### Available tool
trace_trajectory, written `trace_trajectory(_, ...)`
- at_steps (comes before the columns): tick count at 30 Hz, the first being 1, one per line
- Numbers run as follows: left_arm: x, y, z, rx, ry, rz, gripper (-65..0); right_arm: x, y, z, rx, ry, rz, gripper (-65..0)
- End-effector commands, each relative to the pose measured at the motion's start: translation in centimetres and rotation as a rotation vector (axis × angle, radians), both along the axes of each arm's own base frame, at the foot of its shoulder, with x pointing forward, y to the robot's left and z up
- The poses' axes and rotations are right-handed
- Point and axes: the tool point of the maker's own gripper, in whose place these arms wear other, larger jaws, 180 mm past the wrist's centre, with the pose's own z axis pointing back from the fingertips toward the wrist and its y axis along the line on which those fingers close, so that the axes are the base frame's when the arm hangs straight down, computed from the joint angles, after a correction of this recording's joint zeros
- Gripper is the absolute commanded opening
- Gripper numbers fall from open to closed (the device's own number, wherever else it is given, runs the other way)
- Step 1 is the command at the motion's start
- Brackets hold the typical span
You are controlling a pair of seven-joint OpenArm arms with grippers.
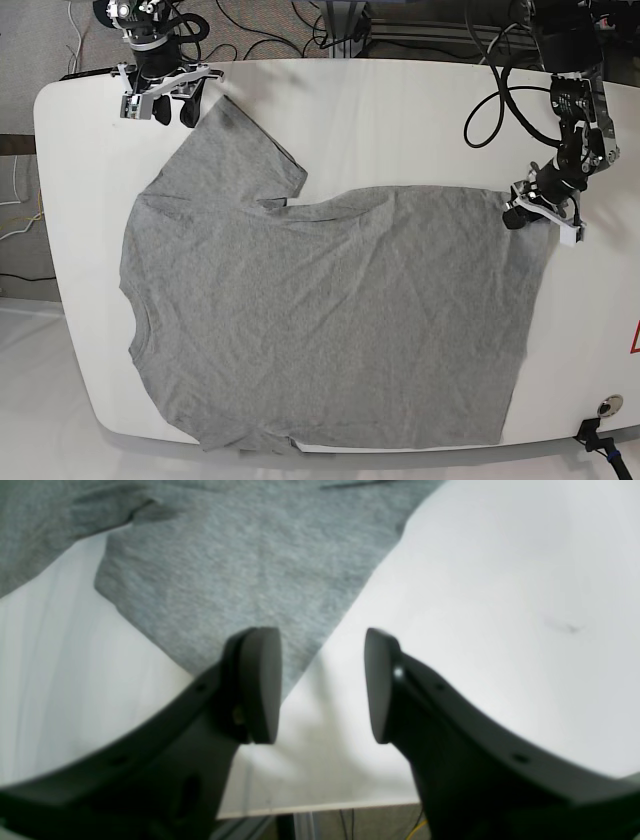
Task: Fold the T-shirt properly
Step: 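Grasp the shirt corners with the left and right grippers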
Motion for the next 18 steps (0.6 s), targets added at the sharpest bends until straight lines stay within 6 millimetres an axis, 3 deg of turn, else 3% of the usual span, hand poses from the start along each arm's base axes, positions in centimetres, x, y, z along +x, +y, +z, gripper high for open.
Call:
trace_trajectory(1, 1.0, 0.3, 1.3, 0.001, -0.046, 0.002, -63.9, 0.3, -0.1, 1.0, -0.003, -0.038, 0.001, -38.6)
trace_trajectory(8, 1.1, 0.3, 1.3, 0.001, -0.046, 0.0, -65.0, 0.3, -1.0, 2.2, 0.212, -0.083, -0.102, -37.8)
trace_trajectory(14, 1.0, 0.4, 1.3, 0.004, -0.043, 0.0, -65.0, 0.0, -0.8, 3.3, 0.424, -0.085, -0.139, -19.6)
trace_trajectory(18, 1.0, 0.4, 1.3, 0.004, -0.043, 0.0, -65.0, -0.1, 0.4, 3.7, 0.561, -0.074, -0.13, -20.4)
